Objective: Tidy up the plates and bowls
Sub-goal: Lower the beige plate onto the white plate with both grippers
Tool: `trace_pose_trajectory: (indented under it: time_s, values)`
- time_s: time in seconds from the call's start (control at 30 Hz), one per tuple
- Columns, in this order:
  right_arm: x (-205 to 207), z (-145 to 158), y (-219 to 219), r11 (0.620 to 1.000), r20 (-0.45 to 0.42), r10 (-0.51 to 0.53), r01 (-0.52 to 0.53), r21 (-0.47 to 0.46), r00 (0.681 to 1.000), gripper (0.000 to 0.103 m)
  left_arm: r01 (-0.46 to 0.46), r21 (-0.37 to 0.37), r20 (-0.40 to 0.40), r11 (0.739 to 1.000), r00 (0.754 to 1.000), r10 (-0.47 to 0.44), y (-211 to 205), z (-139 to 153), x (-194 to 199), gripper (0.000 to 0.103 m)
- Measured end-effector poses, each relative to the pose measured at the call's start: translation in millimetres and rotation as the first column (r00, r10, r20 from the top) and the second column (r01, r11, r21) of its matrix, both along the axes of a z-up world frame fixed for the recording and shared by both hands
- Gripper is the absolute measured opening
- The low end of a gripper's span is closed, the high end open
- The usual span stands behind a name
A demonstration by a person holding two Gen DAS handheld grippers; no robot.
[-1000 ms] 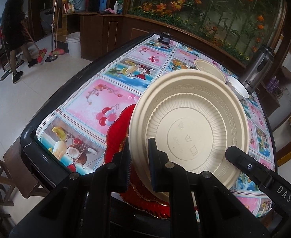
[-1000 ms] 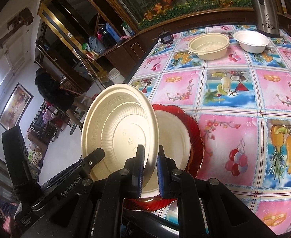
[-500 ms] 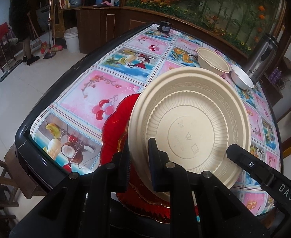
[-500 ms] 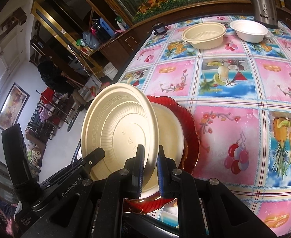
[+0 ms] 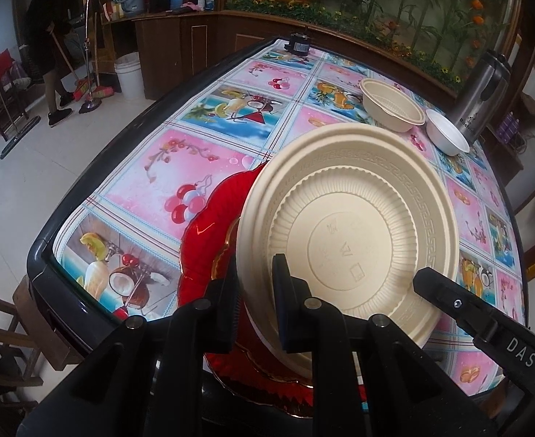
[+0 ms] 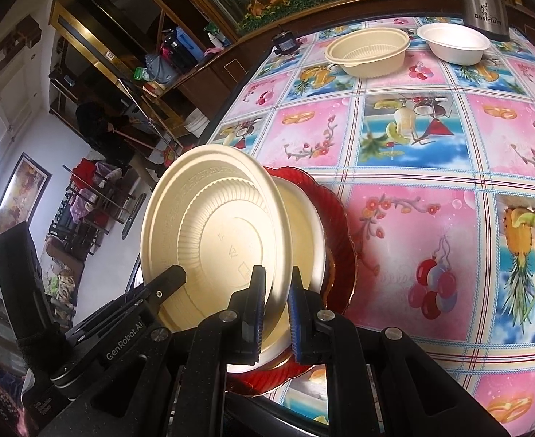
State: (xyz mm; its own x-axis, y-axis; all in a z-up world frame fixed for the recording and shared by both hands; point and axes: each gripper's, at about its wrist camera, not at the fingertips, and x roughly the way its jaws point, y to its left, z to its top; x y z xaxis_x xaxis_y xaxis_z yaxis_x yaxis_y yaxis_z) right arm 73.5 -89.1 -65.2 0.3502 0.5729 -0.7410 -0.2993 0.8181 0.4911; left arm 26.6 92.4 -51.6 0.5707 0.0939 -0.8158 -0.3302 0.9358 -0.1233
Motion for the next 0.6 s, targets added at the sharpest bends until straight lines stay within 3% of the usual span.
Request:
trace_pose_trajectory:
  time_s: [0.33,0.5,0.6]
  values:
    - [3.6,-5.9,-1.8,1.0,-0.029,0.005,-0.005,-0.001,1.0,0.016,-0.008,-0.003,-0.031,1.0,0.999,0.008,1.1,-4.8,1.9,0.016]
    - [1.9,-4.8,-3.2,1.0,-0.026,0.006,-0.006,-0.003,1.0,0.016,-0.019,-0.002,-0.022,1.0,1.0,0.019,2.5,-0.8,-0.9,0.031]
    - [0.0,-1.8,-3.7,1.0,-0.015,0.004,-0.004,-0.003,1.0,0.017,-0.026,-0.002,-0.014,1.0,1.0,0.026,4.3,3.0,-3.0,0.048]
